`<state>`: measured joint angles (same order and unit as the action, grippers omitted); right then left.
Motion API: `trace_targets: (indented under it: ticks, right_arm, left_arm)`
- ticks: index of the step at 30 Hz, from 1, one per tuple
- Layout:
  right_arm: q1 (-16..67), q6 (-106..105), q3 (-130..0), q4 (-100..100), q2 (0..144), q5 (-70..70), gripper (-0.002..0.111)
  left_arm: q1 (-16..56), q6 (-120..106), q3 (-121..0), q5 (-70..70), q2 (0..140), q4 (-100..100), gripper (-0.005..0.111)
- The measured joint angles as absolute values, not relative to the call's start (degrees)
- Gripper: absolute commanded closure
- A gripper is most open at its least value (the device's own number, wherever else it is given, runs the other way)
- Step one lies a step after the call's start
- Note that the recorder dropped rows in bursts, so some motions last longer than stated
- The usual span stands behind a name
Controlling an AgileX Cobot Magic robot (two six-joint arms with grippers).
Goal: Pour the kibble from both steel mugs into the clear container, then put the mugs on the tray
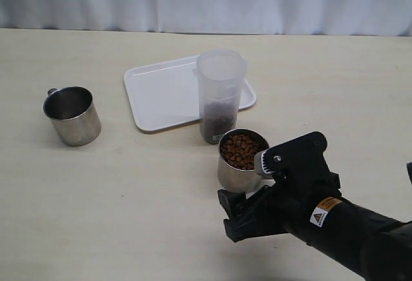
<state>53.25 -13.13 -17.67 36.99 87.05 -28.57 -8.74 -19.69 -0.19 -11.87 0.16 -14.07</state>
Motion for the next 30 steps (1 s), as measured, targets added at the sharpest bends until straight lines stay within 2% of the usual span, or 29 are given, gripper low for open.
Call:
trace_targets:
  ticks: [5,12,30]
  right_arm:
    - [53.3,-13.4,-17.7,37.0,87.0,-28.7,0.039]
    - [53.3,-14.4,-17.7,36.5,88.2,-28.2,0.029]
    - [53.3,-16.4,-19.4,36.9,92.3,-30.7,0.029]
  left_arm:
    - [-8.7,-19.7,-0.2,-11.9,0.2,-14.1,0.107]
    - [-8.7,-19.7,-0.2,-11.9,0.2,-14.1,0.107]
    - [-8.7,-19.7,-0.2,-11.9,0.2,-14.1,0.107]
